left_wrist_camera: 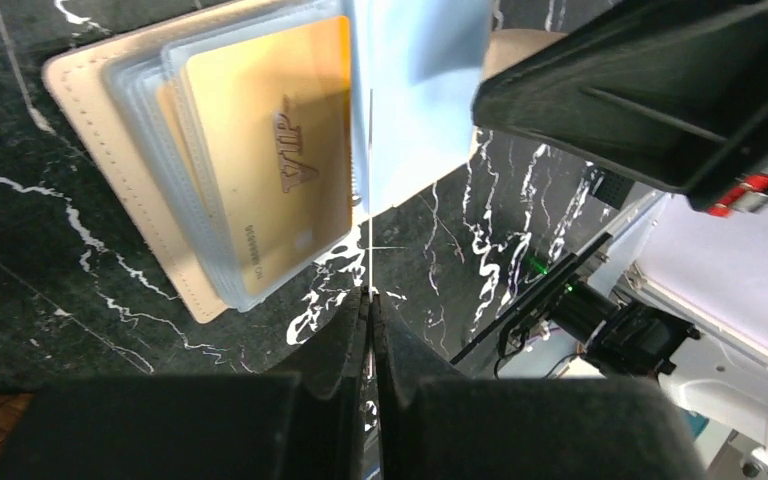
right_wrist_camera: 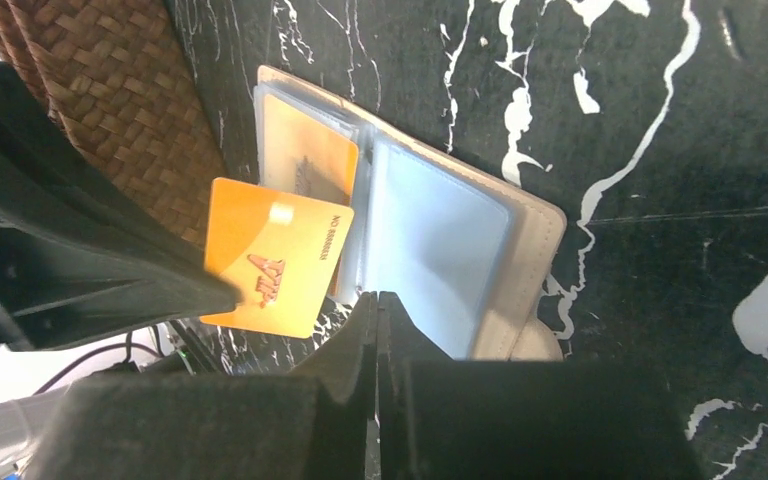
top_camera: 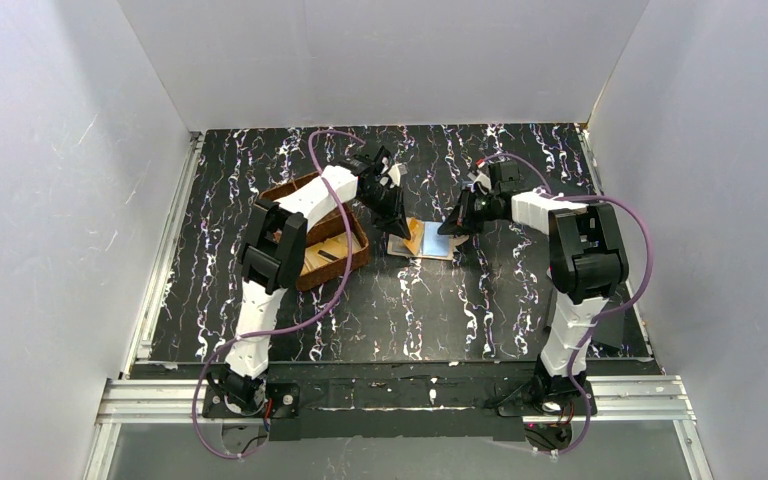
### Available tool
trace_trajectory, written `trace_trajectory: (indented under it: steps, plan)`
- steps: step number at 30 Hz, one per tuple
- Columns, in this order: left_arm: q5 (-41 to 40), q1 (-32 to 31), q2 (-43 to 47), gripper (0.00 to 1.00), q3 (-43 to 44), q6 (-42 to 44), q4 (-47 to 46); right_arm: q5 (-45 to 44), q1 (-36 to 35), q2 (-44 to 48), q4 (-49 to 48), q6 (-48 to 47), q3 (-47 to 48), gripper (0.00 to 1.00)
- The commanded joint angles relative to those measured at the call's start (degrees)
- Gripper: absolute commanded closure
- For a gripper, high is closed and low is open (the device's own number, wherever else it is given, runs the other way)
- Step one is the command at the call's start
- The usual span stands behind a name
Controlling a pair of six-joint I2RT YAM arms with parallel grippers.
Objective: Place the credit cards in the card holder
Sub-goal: Insert the credit card into the card holder.
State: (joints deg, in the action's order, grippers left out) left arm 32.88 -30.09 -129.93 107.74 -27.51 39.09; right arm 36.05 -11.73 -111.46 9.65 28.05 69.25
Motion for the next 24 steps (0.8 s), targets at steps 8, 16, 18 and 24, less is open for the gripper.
trace_trajectory:
  steps: [8, 16, 18, 24]
  plan:
    - [8.9, 0.5, 2.8, 1.00, -3.2, 0.8, -4.0, -2.3, 1.1, 0.2, -2.2, -4.3, -3.2, 0.99]
    - [8.5, 0.7, 1.7, 1.00, -3.6, 0.7, -4.5, -2.4, 1.5, -0.5, -1.8, -5.1, -4.2, 0.99]
    - [8.5, 0.7, 1.2, 1.00, -3.6, 0.7, -4.4, -2.3, 1.6, -0.7, -1.8, -5.1, -4.2, 0.99]
    - [5.4, 0.7, 1.4, 1.00, -4.3, 1.2, -3.4, -2.1, 1.5, -1.2, -2.0, -5.3, -4.2, 0.99]
